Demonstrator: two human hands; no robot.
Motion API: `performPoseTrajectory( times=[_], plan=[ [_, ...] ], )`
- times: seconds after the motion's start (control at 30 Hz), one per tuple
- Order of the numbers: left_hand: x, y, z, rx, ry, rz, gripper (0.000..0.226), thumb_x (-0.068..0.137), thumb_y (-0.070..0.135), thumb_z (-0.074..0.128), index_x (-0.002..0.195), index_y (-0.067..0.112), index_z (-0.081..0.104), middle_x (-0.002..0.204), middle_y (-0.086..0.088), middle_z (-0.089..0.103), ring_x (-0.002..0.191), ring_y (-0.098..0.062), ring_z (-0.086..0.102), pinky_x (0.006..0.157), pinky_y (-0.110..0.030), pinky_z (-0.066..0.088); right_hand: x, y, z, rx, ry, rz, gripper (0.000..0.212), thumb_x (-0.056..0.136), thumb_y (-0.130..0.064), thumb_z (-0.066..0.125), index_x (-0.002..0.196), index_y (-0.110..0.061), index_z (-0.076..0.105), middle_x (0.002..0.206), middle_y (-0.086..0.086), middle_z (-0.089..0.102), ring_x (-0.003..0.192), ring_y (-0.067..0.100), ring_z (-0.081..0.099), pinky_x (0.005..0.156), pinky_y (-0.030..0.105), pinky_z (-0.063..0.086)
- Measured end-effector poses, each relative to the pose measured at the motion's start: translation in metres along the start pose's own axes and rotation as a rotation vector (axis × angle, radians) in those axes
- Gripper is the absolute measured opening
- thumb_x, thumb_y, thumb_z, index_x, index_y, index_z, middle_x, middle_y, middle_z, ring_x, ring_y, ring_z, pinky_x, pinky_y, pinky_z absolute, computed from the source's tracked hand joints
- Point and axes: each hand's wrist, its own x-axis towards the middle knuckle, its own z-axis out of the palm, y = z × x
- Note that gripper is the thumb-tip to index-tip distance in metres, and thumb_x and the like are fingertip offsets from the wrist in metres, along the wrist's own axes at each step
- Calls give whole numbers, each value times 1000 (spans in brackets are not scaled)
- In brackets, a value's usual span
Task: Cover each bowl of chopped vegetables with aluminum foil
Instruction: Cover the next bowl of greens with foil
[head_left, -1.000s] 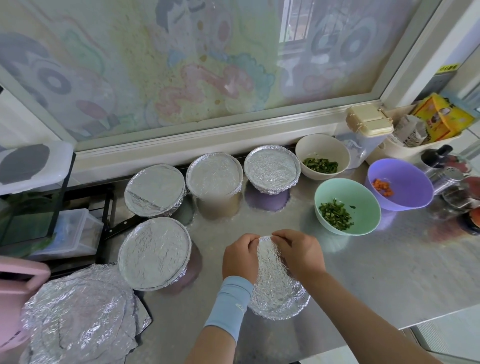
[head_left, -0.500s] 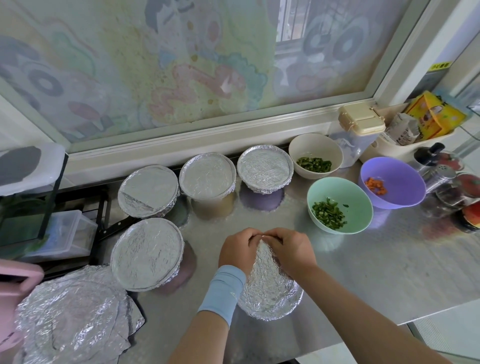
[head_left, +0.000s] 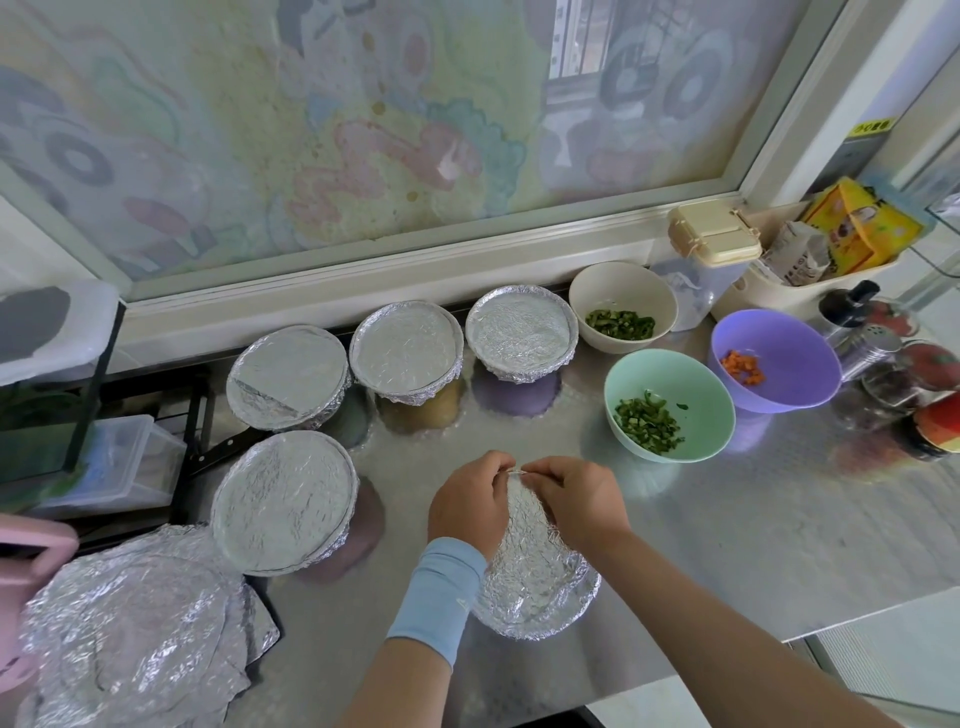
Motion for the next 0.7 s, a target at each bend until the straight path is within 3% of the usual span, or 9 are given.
performPoseTrajectory(
  times=[0.1,0.23,0.37,0.57,0.7],
  plan=[
    [1,-2,-1,-69,-55,7,14,96,23,55,102,29,66,89,11,71,81,-13,64,73,-31,52,0,-2,-3,-4,-54,-18,6,88,-31,69,87,-29,75,55,-6,62,45,4,51,55,27,48],
    [-1,-5,-1,-106,-35,-13,13,96,22,57,100,30,66,87,12,71,79,-10,65,72,-32,53,0,1,-8,2,-39,-9,13,87,-34,71,100,-32,72,79,-13,72,68,1,64,71,19,51],
    [-4,-1,0,-129,11,-79,15,94,21,59,100,28,71,90,11,74,83,-11,67,75,-31,55,-1,4,-2,27,5,-5,6,85,-31,73,90,-28,76,57,-10,65,49,3,55,60,24,49],
    [-6,2,-1,-133,17,-155,12,92,21,60,95,26,70,89,10,73,83,-12,67,75,-30,54,3,-1,3,-18,-16,30,8,83,-38,73,89,-34,77,59,-24,63,56,-2,56,61,20,47],
    [-1,-1,-1,-229,-62,-128,11,92,26,65,96,27,74,87,12,74,80,-3,66,78,-26,54,0,-1,2,7,-25,22,7,85,-34,71,87,-35,78,53,-17,61,48,1,52,56,22,47]
  ],
)
